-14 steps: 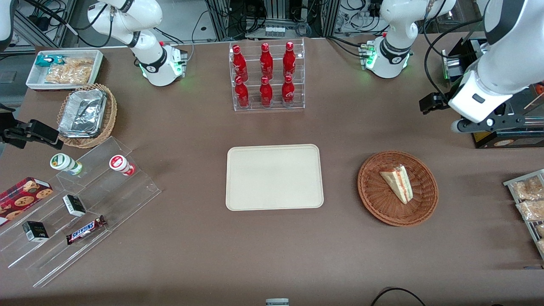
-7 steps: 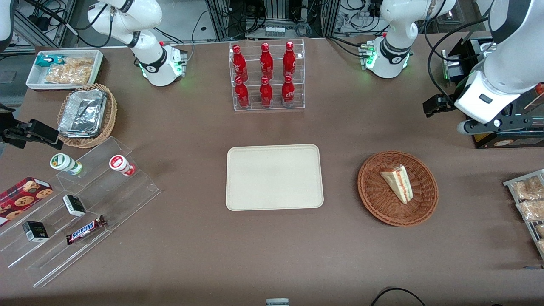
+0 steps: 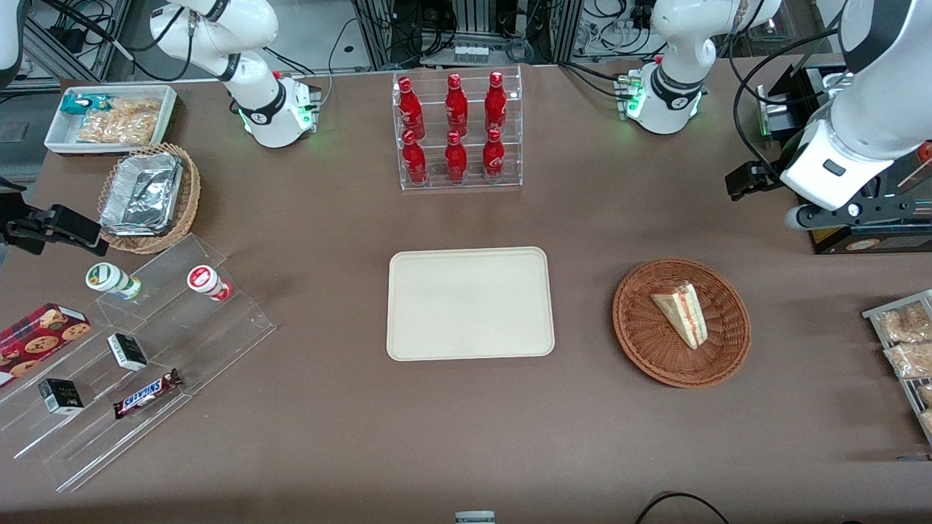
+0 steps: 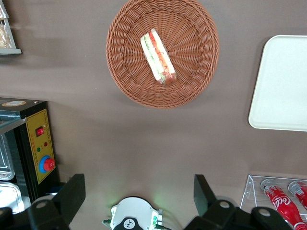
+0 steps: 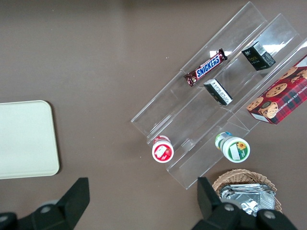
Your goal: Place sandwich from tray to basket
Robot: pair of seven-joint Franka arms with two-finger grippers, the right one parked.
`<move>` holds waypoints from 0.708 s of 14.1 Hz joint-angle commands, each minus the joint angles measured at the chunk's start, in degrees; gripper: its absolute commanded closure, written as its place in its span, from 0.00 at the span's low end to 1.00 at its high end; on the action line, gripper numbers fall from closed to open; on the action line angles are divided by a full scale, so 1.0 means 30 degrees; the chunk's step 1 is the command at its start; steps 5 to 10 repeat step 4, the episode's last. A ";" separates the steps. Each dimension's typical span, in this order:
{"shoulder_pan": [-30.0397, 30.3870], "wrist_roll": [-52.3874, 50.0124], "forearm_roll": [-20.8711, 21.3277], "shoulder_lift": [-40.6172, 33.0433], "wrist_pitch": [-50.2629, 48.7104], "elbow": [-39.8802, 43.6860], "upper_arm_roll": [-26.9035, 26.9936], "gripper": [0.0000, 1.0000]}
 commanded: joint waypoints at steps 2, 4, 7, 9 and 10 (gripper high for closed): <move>0.0143 -0.0078 -0.0165 0.0159 0.0007 0.0327 -0.0053 0.00; 0.0172 -0.0107 -0.0194 0.0189 0.0008 0.0327 -0.0053 0.00; 0.0172 -0.0107 -0.0194 0.0189 0.0008 0.0327 -0.0053 0.00; 0.0172 -0.0107 -0.0194 0.0189 0.0008 0.0327 -0.0053 0.00; 0.0172 -0.0107 -0.0194 0.0189 0.0008 0.0327 -0.0053 0.00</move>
